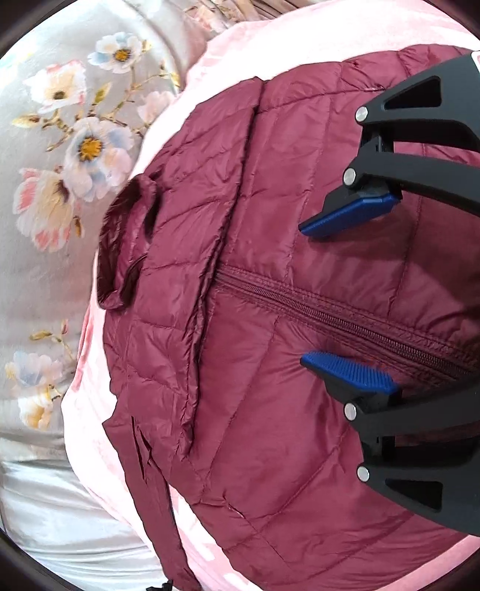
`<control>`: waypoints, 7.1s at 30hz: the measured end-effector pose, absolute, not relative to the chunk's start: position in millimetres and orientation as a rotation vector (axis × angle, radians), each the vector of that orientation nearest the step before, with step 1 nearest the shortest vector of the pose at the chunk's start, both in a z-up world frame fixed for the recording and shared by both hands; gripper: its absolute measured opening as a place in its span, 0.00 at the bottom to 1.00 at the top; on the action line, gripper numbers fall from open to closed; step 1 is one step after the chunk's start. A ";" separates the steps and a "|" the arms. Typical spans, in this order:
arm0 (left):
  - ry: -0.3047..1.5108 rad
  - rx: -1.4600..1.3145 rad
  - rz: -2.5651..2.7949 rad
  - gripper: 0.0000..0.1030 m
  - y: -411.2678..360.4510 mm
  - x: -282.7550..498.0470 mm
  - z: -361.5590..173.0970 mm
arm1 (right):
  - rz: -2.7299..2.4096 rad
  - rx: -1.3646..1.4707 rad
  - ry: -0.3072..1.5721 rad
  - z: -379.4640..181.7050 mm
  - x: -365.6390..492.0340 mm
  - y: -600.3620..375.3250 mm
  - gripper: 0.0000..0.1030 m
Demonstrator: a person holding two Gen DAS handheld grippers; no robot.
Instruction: Fold large clothes
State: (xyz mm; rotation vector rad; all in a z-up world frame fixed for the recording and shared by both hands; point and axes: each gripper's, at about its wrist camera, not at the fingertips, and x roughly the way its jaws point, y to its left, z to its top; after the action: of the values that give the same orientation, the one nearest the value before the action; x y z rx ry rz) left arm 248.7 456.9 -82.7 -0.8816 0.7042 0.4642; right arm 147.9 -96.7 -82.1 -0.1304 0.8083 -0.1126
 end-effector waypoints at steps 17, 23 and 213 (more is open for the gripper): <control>0.564 -0.337 -0.249 0.04 121.9 288.2 108.8 | -0.105 0.105 0.784 -78.3 140.5 -132.7 0.72; 0.691 -0.273 -0.564 0.15 -32.9 262.2 80.7 | -0.176 0.166 0.761 -68.3 119.1 -166.7 0.72; 0.907 -0.362 -0.286 0.22 -68.9 546.4 15.1 | -0.166 0.498 0.738 18.5 447.8 -340.7 0.18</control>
State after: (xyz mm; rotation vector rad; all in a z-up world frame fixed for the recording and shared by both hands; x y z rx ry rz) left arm 546.4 -68.9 15.1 -0.3616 0.9074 -0.2862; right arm 447.8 -340.7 18.5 0.4983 0.7383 -0.1664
